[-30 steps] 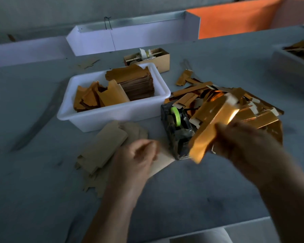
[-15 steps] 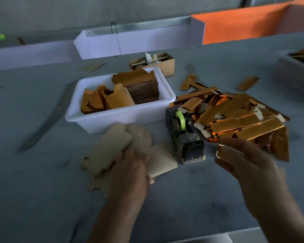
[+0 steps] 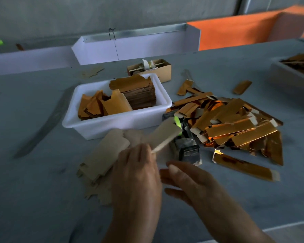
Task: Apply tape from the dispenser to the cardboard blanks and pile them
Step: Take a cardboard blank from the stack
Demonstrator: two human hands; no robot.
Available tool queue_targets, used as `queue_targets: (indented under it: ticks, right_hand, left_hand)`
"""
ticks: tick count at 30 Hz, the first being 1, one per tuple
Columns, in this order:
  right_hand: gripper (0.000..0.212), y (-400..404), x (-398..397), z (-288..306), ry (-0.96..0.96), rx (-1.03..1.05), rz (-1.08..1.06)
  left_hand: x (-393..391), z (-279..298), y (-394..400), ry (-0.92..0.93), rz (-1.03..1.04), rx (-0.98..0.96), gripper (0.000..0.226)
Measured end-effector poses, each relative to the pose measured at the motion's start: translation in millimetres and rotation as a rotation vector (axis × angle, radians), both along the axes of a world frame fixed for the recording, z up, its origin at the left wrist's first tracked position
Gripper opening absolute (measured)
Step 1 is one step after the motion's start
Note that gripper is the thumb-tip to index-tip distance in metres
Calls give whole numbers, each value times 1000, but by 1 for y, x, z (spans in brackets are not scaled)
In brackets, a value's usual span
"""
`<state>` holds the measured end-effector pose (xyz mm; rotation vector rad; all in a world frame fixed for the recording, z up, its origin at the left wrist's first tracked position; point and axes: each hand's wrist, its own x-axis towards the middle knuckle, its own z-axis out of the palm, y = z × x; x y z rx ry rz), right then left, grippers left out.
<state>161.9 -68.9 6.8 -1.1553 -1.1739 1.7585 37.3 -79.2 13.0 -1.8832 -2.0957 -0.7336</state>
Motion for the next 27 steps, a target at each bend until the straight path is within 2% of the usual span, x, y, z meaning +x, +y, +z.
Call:
queue_targets:
  ticks: [2, 4, 6, 9, 12, 13, 15, 17, 20, 23, 27]
  right_hand:
    - [32, 3, -5, 4, 123, 6, -50]
    - [24, 8, -3, 8, 102, 60, -118]
    - [20, 14, 3, 7, 94, 51, -187]
    - [21, 19, 17, 2, 120, -11, -192]
    - [25, 20, 28, -3, 57, 1, -149]
    - [25, 20, 31, -6, 51, 3, -139]
    - [24, 19, 31, -7, 63, -15, -110]
    - [23, 17, 30, -7, 86, -31, -80]
    - [27, 15, 28, -10, -4, 5, -106]
    - [11, 15, 26, -12, -208, 150, -180]
    - [7, 12, 23, -14, -438, 333, -276]
  left_hand:
    - [15, 0, -6, 25, -82, 25, 21]
    - [27, -2, -9, 10, -179, -16, 31]
    - [29, -1, -10, -83, -228, -100, 36]
    - [20, 14, -5, -429, -166, -135, 38]
    - [9, 18, 5, -700, -55, -174, 62]
    - [6, 20, 9, -823, -34, -232, 63]
    - [3, 17, 14, -1100, -83, -357, 45]
    - [3, 11, 17, -1277, -137, -411, 34]
    - [6, 0, 18, -1361, -111, -411, 43]
    - [9, -5, 19, -1337, -101, -361, 26]
    - [11, -10, 19, -1276, -100, -323, 13]
